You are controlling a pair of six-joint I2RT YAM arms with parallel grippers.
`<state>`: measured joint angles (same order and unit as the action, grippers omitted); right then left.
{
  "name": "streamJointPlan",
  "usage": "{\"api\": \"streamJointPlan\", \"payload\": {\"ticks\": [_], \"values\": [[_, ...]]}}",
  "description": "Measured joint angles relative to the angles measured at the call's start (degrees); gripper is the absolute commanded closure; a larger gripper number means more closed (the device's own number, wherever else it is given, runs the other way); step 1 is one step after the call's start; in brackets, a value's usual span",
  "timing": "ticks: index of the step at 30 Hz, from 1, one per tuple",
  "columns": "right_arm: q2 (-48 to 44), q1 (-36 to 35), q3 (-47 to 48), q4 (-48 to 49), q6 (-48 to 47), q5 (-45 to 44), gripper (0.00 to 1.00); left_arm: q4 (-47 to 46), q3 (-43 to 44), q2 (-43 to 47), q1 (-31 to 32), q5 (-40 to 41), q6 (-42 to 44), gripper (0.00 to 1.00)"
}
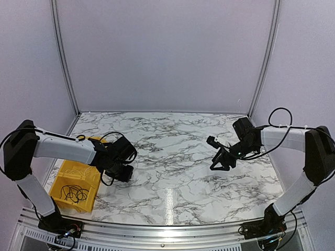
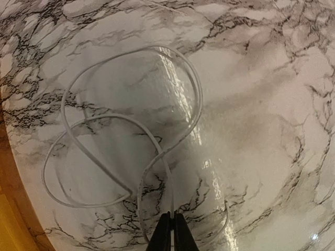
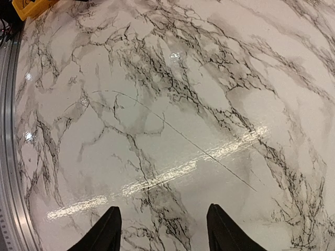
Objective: Untangle the cables
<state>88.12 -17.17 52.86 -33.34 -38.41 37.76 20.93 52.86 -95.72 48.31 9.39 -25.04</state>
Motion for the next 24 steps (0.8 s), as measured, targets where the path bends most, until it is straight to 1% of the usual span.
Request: {"api": "streamJointPlan", "payload": {"ticks": [6,9,11,19,24], "values": [[0.17,0.04,-0.11,0.31,-0.46,-0.85,0.44,0.39,2.27,0.04,0.00,2.86,2.19,1.00],[0.42,0.04,-0.15,0.33,-0.59,-0.90,0.44,2.14,3.58,2.14,0.00,4.31,3.30,1.00],[0.63,0.04,-0.26,0.33,-0.63,-0.94,0.44,4.20,4.83,4.68,0.00,5.49,3.89,1.00],[1.68,0.04,-0.26,0.33,-0.72,-0.94,0.44,15.58,14.21,17.77,-0.13,13.51,4.92,1.00],[2.89,0.04,-0.26,0.28,-0.90,-0.94,0.44,24.15,17.35,21.97,-1.03,16.92,3.28,1.00]]}}
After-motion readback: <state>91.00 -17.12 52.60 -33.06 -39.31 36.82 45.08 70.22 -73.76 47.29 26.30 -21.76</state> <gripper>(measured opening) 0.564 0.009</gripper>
